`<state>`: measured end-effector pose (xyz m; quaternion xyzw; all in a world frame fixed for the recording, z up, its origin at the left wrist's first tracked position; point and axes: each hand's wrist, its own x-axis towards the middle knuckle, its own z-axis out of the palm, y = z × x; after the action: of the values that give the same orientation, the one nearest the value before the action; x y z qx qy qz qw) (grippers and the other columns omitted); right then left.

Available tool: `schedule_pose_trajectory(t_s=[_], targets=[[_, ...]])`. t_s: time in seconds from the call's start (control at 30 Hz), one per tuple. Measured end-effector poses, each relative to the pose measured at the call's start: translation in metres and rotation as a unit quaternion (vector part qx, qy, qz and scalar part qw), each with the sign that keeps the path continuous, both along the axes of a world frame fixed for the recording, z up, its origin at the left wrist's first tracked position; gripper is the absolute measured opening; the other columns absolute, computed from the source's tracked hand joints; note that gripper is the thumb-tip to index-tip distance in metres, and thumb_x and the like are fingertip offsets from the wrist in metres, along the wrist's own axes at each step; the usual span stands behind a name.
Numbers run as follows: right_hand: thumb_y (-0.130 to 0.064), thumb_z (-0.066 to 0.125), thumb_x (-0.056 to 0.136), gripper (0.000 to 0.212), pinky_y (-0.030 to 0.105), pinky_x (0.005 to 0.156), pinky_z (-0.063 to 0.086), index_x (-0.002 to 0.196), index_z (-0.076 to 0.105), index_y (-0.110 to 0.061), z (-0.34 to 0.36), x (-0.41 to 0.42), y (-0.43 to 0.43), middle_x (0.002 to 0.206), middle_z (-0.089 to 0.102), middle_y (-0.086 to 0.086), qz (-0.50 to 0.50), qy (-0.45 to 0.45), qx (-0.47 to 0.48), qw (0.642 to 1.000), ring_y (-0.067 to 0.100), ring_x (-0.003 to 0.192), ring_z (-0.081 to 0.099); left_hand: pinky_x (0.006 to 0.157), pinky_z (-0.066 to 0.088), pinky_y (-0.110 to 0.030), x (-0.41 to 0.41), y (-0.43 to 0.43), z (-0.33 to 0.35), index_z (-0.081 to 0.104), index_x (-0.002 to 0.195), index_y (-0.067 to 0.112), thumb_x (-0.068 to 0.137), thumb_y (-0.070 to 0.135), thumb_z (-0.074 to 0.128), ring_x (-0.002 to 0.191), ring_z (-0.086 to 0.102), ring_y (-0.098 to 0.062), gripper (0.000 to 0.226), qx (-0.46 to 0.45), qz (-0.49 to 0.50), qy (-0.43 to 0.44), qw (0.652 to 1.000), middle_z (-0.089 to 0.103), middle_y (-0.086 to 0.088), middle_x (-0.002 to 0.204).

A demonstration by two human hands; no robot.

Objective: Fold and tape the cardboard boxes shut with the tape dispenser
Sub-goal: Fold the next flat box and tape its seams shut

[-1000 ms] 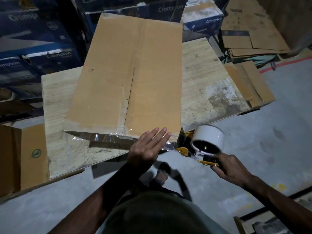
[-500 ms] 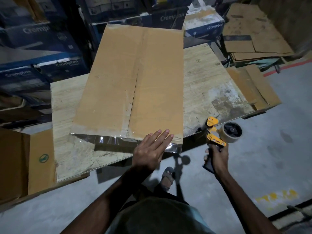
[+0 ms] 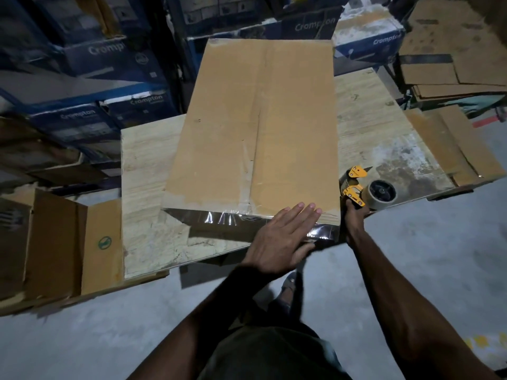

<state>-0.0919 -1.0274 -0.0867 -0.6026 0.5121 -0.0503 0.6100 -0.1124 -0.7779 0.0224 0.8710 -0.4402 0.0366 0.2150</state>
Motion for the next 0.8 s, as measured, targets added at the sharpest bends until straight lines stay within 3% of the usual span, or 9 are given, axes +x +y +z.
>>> schedule_pose_trajectory(t_s=[0.07, 0.17, 0.23, 0.3, 0.4, 0.47, 0.53, 0.63, 0.8], targets=[[-0.048, 0.06, 0.094, 0.097, 0.049, 0.113, 0.041, 0.162, 0.001, -0.013, -0.01, -0.004, -0.007, 0.156, 0.043, 0.017, 0.048, 0.05, 0.001, 0.998, 0.036, 0.134, 0.049, 0.129, 0.006, -0.028, 0.006, 0.022, 0.019, 0.028, 0.162, 0.019, 0.107, 0.035, 0.05, 0.157, 0.017, -0.01, 0.061, -0.029, -0.024, 0.083, 0.996, 0.025, 0.003, 0.167], [-0.046, 0.064, 0.097, 0.07, 0.052, 0.107, 0.045, 0.151, 0.033, -0.012, 0.028, -0.024, -0.002, 0.145, 0.054, 0.022, 0.085, 0.127, -0.122, 0.981, 0.043, 0.13, 0.053, 0.124, 0.032, -0.043, 0.029, 0.079, 0.048, 0.055, 0.149, 0.015, 0.093, -0.002, 0.063, 0.148, 0.04, -0.013, 0.059, -0.141, 0.065, 0.078, 0.985, 0.049, -0.002, 0.157], [-0.037, 0.069, 0.095, 0.058, 0.048, 0.099, 0.047, 0.143, 0.044, -0.015, 0.061, -0.045, -0.002, 0.139, 0.058, 0.017, 0.102, 0.096, -0.259, 0.956, 0.039, 0.128, 0.055, 0.121, 0.035, -0.048, 0.052, 0.133, 0.065, 0.059, 0.145, 0.021, 0.082, -0.018, 0.062, 0.144, 0.043, -0.013, 0.074, -0.138, 0.169, 0.081, 0.973, 0.05, 0.0, 0.155], [-0.024, 0.072, 0.094, 0.059, 0.044, 0.09, 0.05, 0.146, 0.044, -0.024, 0.088, -0.065, -0.006, 0.145, 0.053, 0.004, 0.178, -0.003, -0.381, 0.907, 0.022, 0.123, 0.055, 0.119, 0.034, -0.05, 0.08, 0.188, 0.076, 0.052, 0.15, 0.035, 0.079, -0.023, 0.062, 0.146, 0.039, -0.02, 0.092, -0.044, 0.253, 0.09, 0.962, 0.042, 0.006, 0.161], [-0.013, 0.076, 0.089, 0.077, 0.037, 0.063, 0.056, 0.151, 0.038, -0.039, 0.133, -0.078, -0.013, 0.156, 0.037, -0.015, 0.385, -0.087, -0.469, 0.79, 0.005, 0.102, 0.058, 0.112, 0.04, -0.061, 0.117, 0.25, 0.073, 0.034, 0.156, 0.049, 0.082, -0.011, 0.074, 0.149, 0.033, -0.032, 0.104, 0.144, 0.221, 0.041, 0.964, 0.028, 0.008, 0.168], [-0.009, 0.082, 0.082, 0.092, 0.03, 0.05, 0.05, 0.153, 0.035, -0.043, 0.15, -0.075, -0.016, 0.165, 0.021, -0.022, 0.505, -0.085, -0.487, 0.707, 0.01, 0.097, 0.065, 0.108, 0.044, -0.064, 0.13, 0.263, 0.064, 0.032, 0.156, 0.053, 0.079, 0.001, 0.085, 0.148, 0.036, -0.032, 0.107, 0.163, 0.158, 0.068, 0.972, 0.024, 0.011, 0.169], [-0.012, 0.088, 0.077, 0.099, 0.022, 0.053, 0.045, 0.153, 0.035, -0.047, 0.157, -0.067, -0.014, 0.168, 0.014, -0.024, 0.577, -0.069, -0.497, 0.644, 0.013, 0.102, 0.067, 0.108, 0.046, -0.057, 0.131, 0.262, 0.054, 0.037, 0.154, 0.053, 0.078, 0.011, 0.087, 0.147, 0.04, -0.027, 0.1, 0.128, 0.108, 0.111, 0.98, 0.025, 0.017, 0.169], [-0.028, 0.088, 0.081, 0.087, 0.03, 0.06, 0.056, 0.151, 0.04, -0.048, 0.157, -0.06, -0.006, 0.168, 0.017, -0.021, 0.608, -0.083, -0.505, 0.607, 0.015, 0.105, 0.068, 0.101, 0.053, -0.048, 0.134, 0.259, 0.046, 0.043, 0.151, 0.053, 0.078, 0.02, 0.085, 0.142, 0.047, -0.018, 0.09, 0.08, 0.07, 0.122, 0.987, 0.029, 0.027, 0.164], [-0.038, 0.085, 0.083, 0.078, 0.032, 0.065, 0.056, 0.149, 0.043, -0.046, 0.151, -0.055, -0.001, 0.168, 0.018, -0.019, 0.6, -0.08, -0.509, 0.612, 0.013, 0.097, 0.068, 0.091, 0.059, -0.046, 0.148, 0.267, 0.047, 0.044, 0.151, 0.05, 0.076, 0.028, 0.085, 0.133, 0.058, -0.019, 0.089, 0.098, 0.035, 0.096, 0.99, 0.032, 0.028, 0.161]])
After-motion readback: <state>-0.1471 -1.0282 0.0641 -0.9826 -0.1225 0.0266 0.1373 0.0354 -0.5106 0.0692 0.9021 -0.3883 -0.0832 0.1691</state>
